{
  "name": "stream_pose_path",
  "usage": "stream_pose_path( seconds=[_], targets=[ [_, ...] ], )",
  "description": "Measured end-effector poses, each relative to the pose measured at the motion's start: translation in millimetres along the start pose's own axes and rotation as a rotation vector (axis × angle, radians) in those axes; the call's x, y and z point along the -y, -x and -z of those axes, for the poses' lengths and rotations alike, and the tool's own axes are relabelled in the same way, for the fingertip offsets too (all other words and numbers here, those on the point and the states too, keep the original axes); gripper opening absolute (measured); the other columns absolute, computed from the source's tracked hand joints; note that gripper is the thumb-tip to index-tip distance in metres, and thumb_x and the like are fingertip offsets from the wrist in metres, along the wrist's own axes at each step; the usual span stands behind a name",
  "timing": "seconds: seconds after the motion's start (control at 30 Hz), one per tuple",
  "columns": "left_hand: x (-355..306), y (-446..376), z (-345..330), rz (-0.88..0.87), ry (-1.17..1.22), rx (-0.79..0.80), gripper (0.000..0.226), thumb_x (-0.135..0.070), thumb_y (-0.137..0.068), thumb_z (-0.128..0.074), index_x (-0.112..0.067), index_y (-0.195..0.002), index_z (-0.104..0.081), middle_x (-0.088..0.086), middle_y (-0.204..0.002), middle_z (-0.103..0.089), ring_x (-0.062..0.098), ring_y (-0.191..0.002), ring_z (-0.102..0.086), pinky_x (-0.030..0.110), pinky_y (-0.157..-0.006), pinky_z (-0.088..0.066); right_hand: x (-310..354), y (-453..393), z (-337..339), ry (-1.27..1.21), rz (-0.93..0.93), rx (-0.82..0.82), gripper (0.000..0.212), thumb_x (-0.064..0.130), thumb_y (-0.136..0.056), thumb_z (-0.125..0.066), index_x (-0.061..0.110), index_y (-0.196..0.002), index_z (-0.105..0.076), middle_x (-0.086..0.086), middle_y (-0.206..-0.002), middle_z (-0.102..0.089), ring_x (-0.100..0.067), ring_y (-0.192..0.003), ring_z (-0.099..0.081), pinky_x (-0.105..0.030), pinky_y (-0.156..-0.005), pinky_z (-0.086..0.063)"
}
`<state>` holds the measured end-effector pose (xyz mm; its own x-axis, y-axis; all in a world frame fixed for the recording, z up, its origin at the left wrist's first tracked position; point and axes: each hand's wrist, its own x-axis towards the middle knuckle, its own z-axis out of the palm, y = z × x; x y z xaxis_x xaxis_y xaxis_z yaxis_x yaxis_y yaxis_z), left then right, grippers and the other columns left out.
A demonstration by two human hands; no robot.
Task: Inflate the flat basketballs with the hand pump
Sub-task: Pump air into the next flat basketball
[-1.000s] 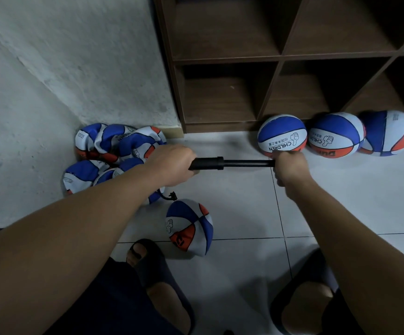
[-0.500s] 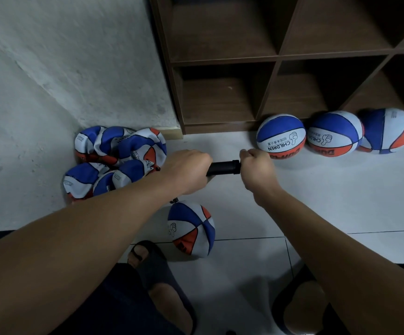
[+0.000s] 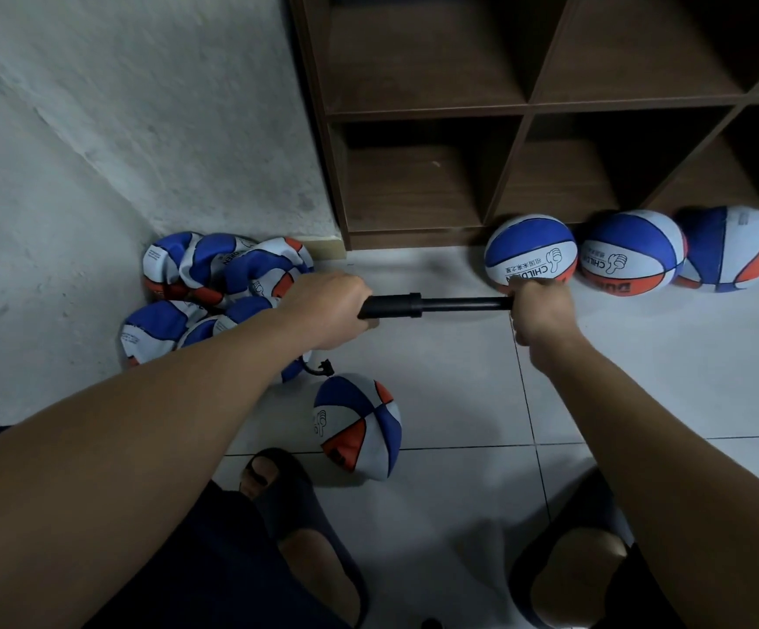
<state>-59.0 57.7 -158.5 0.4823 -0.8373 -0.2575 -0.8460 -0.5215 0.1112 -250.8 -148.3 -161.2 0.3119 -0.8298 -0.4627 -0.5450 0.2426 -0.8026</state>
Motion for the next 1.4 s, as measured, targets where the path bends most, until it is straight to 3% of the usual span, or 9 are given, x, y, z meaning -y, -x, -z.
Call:
stream_pose_path(
  seconds=[0.13,0.37,0.7,0.8,0.9,1.13,1.2,1.3,1.4],
  targets=[
    [-20,2,-1,-0.024,0.0,0.005,0.031,-0.048,-0.102,-0.065,-0.03,-0.079,-0.056,-0.005,-0.073,-0.061,0.014,-0.061,-0.059,0.029,-0.049,-0.033,2,19,-23,0.065,0.097,0.015,0.022,0.026,-0.103,-0.051,0.012,-0.09,-0.062,-0.007,-0.091,-0.062,-0.03,-0.083,-0.056,-0.042,-0.075,-0.049],
    [-35,4,4,-0.073,-0.028,-0.009,0.027,-0.044,-0.103,-0.066,-0.026,-0.084,-0.057,-0.003,-0.072,-0.058,0.016,-0.06,-0.057,0.028,-0.05,-0.034,1,45,-49,0.15,0.168,0.163,0.034,0.032,-0.114,-0.042,0.012,-0.09,-0.058,-0.004,-0.073,-0.049,-0.018,-0.062,-0.046,-0.034,-0.056,-0.036],
    [-27,5,9,-0.076,-0.004,0.021,0.036,-0.048,-0.102,-0.065,-0.029,-0.075,-0.052,-0.004,-0.07,-0.06,0.015,-0.058,-0.059,0.027,-0.049,-0.033,5,41,-42,0.148,0.15,0.234,0.037,0.038,-0.111,-0.048,0.011,-0.089,-0.059,-0.004,-0.07,-0.048,-0.019,-0.059,-0.046,-0.037,-0.059,-0.039],
    [-10,3,7,-0.03,-0.007,0.037,0.037,-0.05,-0.101,-0.066,-0.031,-0.073,-0.051,-0.005,-0.07,-0.061,0.014,-0.059,-0.06,0.03,-0.05,-0.041,5,23,-20,0.117,0.127,0.152,0.031,0.037,-0.104,-0.055,0.011,-0.093,-0.066,-0.002,-0.071,-0.052,-0.024,-0.069,-0.05,-0.039,-0.065,-0.041],
    [7,3,4,0.002,-0.004,0.044,0.037,-0.051,-0.098,-0.069,-0.031,-0.073,-0.053,-0.005,-0.07,-0.061,0.013,-0.059,-0.06,0.033,-0.053,-0.051,3,6,2,0.032,0.066,0.049,0.015,0.031,-0.098,-0.058,0.021,-0.086,-0.062,0.002,-0.077,-0.056,-0.026,-0.075,-0.049,-0.034,-0.063,-0.041],
    [-16,2,2,-0.05,-0.055,-0.012,0.039,-0.046,-0.103,-0.065,-0.031,-0.072,-0.047,-0.004,-0.07,-0.058,0.014,-0.058,-0.055,0.029,-0.049,-0.033,1,26,-22,0.085,0.133,0.015,0.025,0.027,-0.106,-0.05,0.015,-0.088,-0.06,-0.006,-0.09,-0.064,-0.025,-0.079,-0.057,-0.041,-0.075,-0.05],
    [-20,2,4,-0.064,-0.053,-0.011,0.034,-0.043,-0.103,-0.065,-0.03,-0.076,-0.049,-0.004,-0.07,-0.057,0.013,-0.057,-0.053,0.029,-0.049,-0.032,0,37,-33,0.111,0.178,0.056,0.027,0.029,-0.111,-0.046,0.012,-0.094,-0.061,-0.006,-0.087,-0.062,-0.021,-0.075,-0.055,-0.039,-0.072,-0.048],
    [-27,6,5,-0.096,-0.051,-0.001,0.026,-0.041,-0.103,-0.065,-0.028,-0.083,-0.054,-0.005,-0.071,-0.055,0.013,-0.058,-0.052,0.029,-0.048,-0.03,-3,47,-45,0.128,0.2,0.118,0.034,0.03,-0.112,-0.044,0.013,-0.087,-0.057,-0.006,-0.076,-0.054,-0.019,-0.066,-0.049,-0.036,-0.06,-0.038],
    [-32,8,6,-0.115,-0.068,-0.01,0.024,-0.043,-0.104,-0.064,-0.028,-0.088,-0.056,-0.005,-0.071,-0.056,0.014,-0.059,-0.053,0.029,-0.049,-0.03,-3,49,-51,0.131,0.179,0.166,0.034,0.031,-0.112,-0.044,0.01,-0.088,-0.058,-0.004,-0.07,-0.049,-0.018,-0.061,-0.046,-0.035,-0.058,-0.035]
  ],
)
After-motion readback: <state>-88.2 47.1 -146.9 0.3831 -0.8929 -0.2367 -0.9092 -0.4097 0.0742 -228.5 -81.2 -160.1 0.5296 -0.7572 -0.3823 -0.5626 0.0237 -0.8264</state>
